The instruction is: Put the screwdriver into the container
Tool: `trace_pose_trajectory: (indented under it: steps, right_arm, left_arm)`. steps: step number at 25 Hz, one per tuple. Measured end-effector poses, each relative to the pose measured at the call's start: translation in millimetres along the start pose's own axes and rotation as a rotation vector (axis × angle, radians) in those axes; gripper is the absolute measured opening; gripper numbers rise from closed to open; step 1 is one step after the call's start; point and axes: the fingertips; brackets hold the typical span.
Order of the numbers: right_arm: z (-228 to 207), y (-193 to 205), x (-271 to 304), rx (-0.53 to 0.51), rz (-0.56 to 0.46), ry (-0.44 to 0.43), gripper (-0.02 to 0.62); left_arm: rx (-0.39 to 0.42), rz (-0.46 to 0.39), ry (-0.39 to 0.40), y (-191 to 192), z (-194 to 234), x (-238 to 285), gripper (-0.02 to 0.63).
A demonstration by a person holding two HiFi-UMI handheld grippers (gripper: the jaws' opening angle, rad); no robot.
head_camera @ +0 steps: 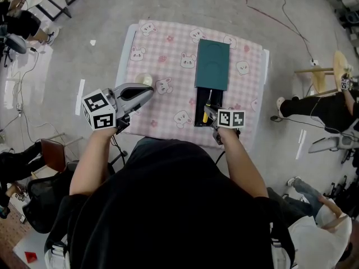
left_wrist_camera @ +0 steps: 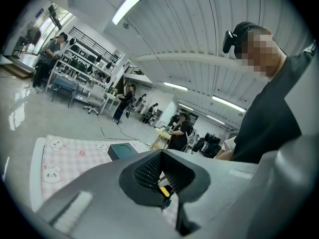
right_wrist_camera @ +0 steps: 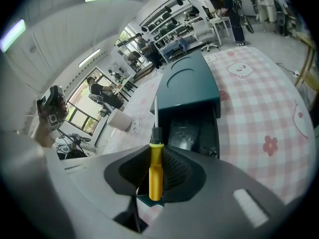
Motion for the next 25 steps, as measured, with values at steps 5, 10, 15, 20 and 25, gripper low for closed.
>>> trace_pose_trajectory:
  steps: [5, 10, 15, 20, 25]
  right_arm:
    - [-6, 4, 4, -0.004, 0.028, 0.017, 0.104]
    - [-10, 9, 7, -0.009, 0.056, 0.03, 0.104]
    - [-14, 11, 12, 0.001, 0.077, 0.053, 0.104]
    - [-16, 12, 18, 0.004, 0.09, 0.056, 0.104]
    - [-17, 12, 24, 0.005, 0.109, 0.06, 0.104]
  left_arm:
    - [-0.008, -0.002, -0.011, 1, 3, -1, 0.0]
    - [-0.017, -0.01, -0.015, 5, 4, -4, 0.0]
    - [-0.033, -0.005, -0.023, 7, 8, -6, 0.0]
    - [-0.041, -0.007, -0.03, 9, 11, -8, 0.0]
    - [-0.052, -0.006, -0.029, 11, 14, -7, 0.0]
Point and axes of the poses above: the fingertips, and each gripper's own axes: x forward along the fingers, z to its left, y out of its underside, and after that the axes turned 1 degree about -z, right-handed
